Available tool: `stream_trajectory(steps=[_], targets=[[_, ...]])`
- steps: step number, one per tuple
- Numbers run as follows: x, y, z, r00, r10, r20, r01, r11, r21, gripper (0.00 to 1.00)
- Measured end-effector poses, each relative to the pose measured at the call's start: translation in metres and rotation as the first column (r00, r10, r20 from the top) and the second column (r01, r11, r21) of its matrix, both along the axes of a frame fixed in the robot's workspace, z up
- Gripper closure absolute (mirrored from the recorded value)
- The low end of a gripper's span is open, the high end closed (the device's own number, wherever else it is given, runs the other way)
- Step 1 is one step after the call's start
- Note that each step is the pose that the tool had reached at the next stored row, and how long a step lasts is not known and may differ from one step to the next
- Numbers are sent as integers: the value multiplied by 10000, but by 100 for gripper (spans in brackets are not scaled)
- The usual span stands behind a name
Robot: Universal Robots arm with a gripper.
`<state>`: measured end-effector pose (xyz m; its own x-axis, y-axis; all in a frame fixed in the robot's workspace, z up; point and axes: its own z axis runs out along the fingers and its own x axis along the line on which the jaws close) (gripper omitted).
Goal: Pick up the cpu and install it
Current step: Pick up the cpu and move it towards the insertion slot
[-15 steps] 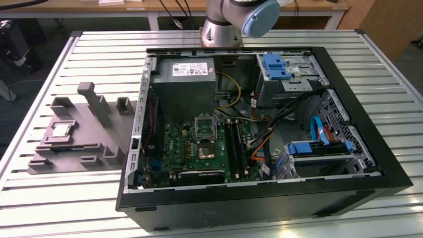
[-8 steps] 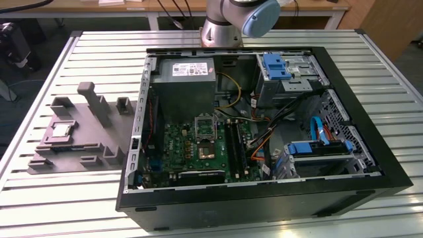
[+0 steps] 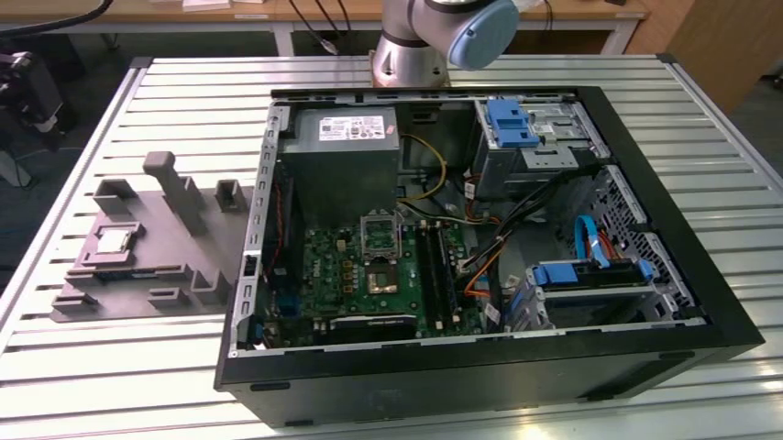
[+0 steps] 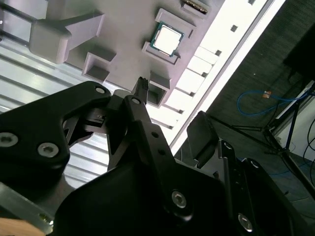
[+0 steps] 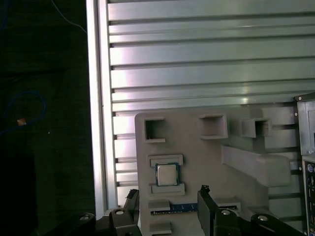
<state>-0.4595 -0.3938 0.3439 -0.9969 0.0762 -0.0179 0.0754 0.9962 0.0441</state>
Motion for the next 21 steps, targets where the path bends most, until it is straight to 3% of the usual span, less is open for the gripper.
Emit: stream_trajectory(steps=[2,14,21], targets=[[3,1,-84,9999,166,-9,-166,9999,0,41],[62,-1,-149,9997,250,-23,-250,9997,0,41],[78,-30,-271,9993,369,-42,-369,9993,1,41]])
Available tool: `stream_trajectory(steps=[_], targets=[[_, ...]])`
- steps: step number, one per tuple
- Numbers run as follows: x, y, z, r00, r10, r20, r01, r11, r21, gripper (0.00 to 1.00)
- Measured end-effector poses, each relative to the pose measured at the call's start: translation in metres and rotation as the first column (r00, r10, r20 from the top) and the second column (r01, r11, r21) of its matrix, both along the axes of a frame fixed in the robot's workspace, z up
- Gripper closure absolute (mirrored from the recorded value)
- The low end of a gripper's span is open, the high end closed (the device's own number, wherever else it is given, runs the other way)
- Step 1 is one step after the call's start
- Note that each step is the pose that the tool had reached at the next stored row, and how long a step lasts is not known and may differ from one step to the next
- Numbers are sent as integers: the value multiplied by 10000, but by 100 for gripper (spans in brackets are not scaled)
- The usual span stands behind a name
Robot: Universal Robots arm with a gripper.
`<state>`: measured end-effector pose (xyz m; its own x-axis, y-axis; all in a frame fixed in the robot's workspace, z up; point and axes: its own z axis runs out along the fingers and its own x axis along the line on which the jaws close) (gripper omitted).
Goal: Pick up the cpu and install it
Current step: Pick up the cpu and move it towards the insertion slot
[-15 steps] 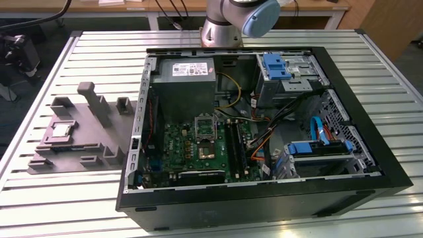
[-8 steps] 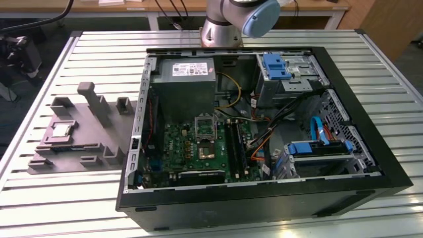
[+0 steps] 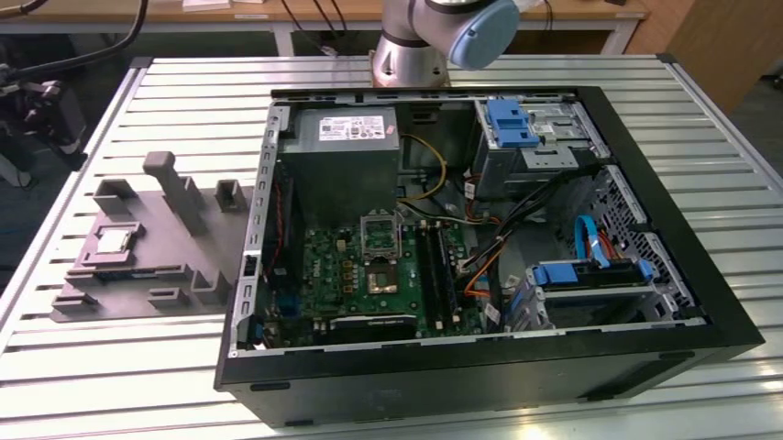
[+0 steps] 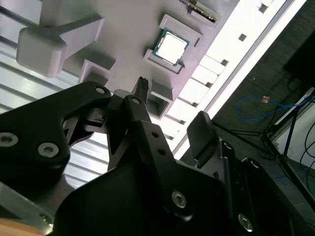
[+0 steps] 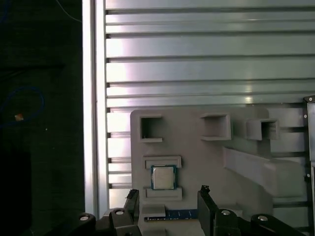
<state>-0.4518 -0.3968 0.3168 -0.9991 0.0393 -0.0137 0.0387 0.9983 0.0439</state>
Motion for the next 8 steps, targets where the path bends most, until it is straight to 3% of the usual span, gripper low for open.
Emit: stream_trajectory(steps=[8], targets=[[0,-64,-141,10000,51,-26,-51,10000,-7,41]])
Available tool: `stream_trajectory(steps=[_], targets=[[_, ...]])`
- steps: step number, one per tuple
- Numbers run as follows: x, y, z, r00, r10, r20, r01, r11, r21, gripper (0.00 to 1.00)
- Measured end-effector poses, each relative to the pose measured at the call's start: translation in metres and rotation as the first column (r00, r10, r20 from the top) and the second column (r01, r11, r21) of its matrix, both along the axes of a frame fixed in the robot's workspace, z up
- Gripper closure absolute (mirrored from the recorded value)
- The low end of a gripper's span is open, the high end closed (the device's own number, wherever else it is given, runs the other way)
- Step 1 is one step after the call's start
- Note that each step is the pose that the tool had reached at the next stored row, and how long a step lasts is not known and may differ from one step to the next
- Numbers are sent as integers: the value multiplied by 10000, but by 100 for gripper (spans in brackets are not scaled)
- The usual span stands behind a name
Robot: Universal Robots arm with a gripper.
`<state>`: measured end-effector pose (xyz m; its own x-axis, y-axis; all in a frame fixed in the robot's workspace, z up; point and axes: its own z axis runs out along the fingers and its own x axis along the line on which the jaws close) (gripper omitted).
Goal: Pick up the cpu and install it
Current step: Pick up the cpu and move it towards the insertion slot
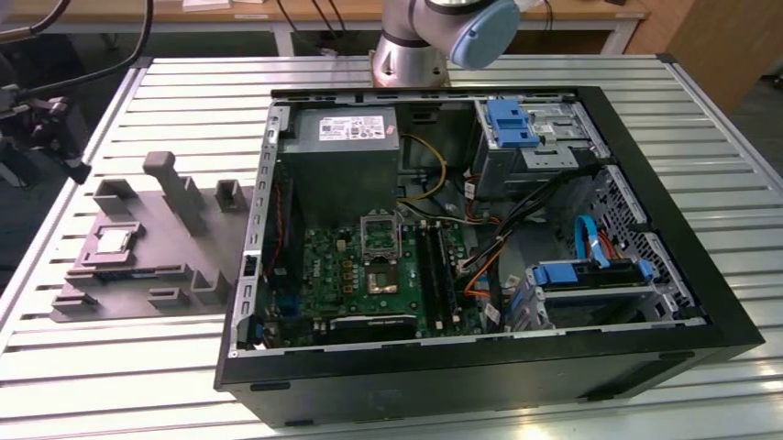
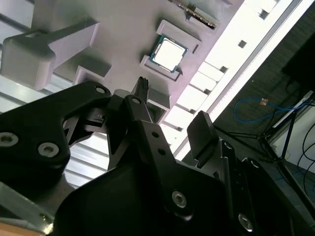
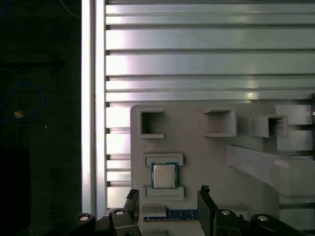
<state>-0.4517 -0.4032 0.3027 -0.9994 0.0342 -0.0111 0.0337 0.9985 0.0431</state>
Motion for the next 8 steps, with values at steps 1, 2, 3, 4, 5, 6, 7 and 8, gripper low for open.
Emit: stream_trajectory(steps=[1,2,3,4,5,6,7,8], targets=[[0,-4,-18,10000,15,-7,-15,10000,0,41],[-1,-5,-36,10000,40,-13,-40,10000,0,41],[-1,-6,-54,10000,69,-14,-69,10000,0,41],[-1,-6,-72,10000,92,-16,-92,10000,0,41],[0,-7,-92,9999,106,-16,-106,9999,1,41],[0,-7,-109,9999,107,-16,-107,9999,5,41],[0,-8,-126,9999,108,-16,-108,9999,10,41],[0,-8,-142,9999,109,-15,-109,9999,13,41]])
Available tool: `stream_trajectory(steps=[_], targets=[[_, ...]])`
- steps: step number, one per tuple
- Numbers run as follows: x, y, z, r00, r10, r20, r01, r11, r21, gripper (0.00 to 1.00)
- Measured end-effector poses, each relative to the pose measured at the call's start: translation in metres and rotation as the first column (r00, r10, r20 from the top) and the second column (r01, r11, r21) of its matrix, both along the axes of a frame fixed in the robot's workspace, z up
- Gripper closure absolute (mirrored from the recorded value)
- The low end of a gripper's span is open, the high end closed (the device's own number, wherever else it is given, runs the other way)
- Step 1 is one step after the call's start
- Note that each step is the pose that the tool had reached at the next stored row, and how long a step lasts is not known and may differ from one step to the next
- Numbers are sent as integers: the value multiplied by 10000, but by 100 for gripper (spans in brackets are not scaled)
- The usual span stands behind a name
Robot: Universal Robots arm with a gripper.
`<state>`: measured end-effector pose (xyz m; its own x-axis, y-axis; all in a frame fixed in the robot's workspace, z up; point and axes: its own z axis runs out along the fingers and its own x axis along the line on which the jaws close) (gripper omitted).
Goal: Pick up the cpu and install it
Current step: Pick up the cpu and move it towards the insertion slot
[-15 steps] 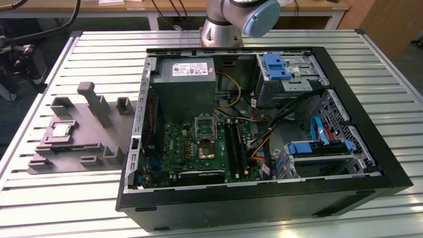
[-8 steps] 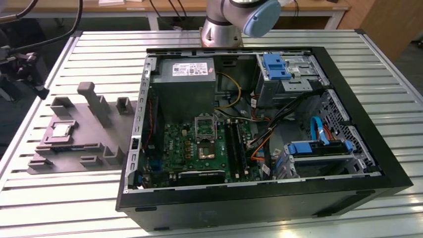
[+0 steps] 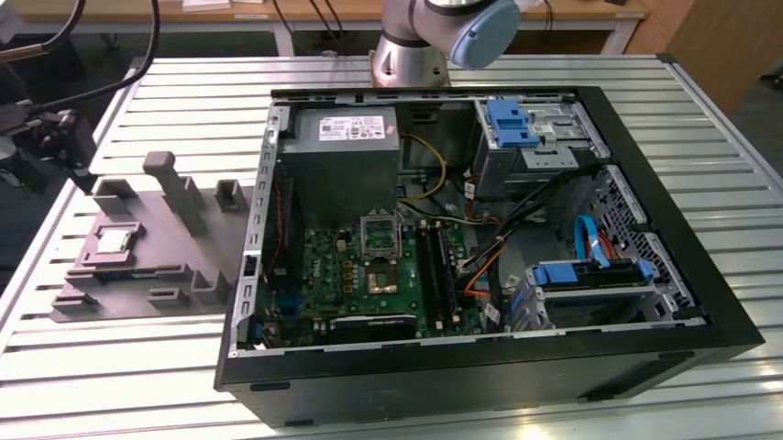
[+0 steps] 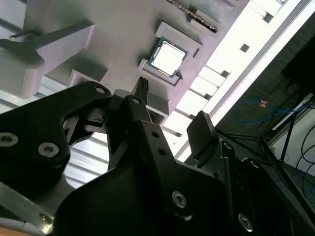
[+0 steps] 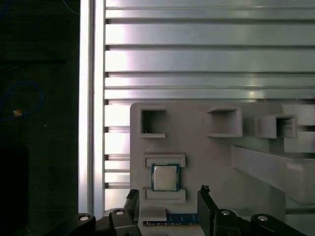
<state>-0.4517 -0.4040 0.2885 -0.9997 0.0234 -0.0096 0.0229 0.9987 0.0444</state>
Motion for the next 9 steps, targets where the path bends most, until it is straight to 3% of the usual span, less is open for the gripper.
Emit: stream_trajectory(steps=[9], targets=[[0,-4,-143,10000,1,-1,-1,10000,17,41]])
